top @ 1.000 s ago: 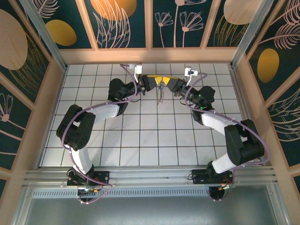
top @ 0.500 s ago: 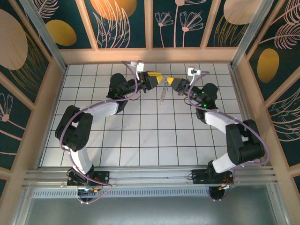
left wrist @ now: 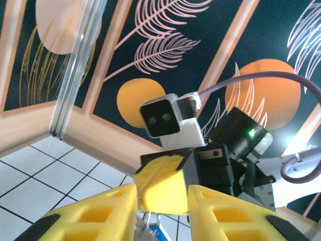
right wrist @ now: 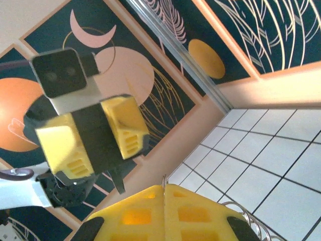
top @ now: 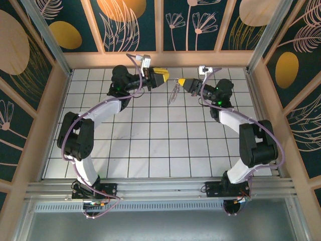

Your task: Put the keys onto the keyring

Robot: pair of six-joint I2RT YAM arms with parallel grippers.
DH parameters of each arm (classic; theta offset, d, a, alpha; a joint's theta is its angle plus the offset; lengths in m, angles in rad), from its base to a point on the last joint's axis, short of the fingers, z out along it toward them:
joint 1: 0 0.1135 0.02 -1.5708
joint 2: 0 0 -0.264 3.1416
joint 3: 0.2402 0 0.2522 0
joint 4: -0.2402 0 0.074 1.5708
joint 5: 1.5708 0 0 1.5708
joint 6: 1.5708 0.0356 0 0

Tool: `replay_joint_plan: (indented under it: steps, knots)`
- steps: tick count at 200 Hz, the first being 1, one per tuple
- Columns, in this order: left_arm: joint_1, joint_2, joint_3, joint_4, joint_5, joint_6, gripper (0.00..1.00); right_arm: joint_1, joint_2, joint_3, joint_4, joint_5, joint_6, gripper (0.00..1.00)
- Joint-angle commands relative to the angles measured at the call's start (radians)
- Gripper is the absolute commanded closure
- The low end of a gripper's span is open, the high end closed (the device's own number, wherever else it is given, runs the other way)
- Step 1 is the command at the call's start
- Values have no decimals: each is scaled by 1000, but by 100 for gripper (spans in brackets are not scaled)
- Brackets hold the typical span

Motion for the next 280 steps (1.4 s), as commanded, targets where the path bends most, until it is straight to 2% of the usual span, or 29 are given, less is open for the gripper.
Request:
replay_joint_plan:
  steps: [1,67,150,280]
  knots:
    - [4,31,66,-119,88,84,68,-3,16,62,36,-80,17,100]
    - [23,95,128,-160,121,89,67,2,36,91,30,-116,14,100]
    - [20,132,136,-74,194,3,67,16,40,102,28,-113,12,100]
    - [-3,152,154,-78,215,6,70,28,62,119,30,-113,11,100]
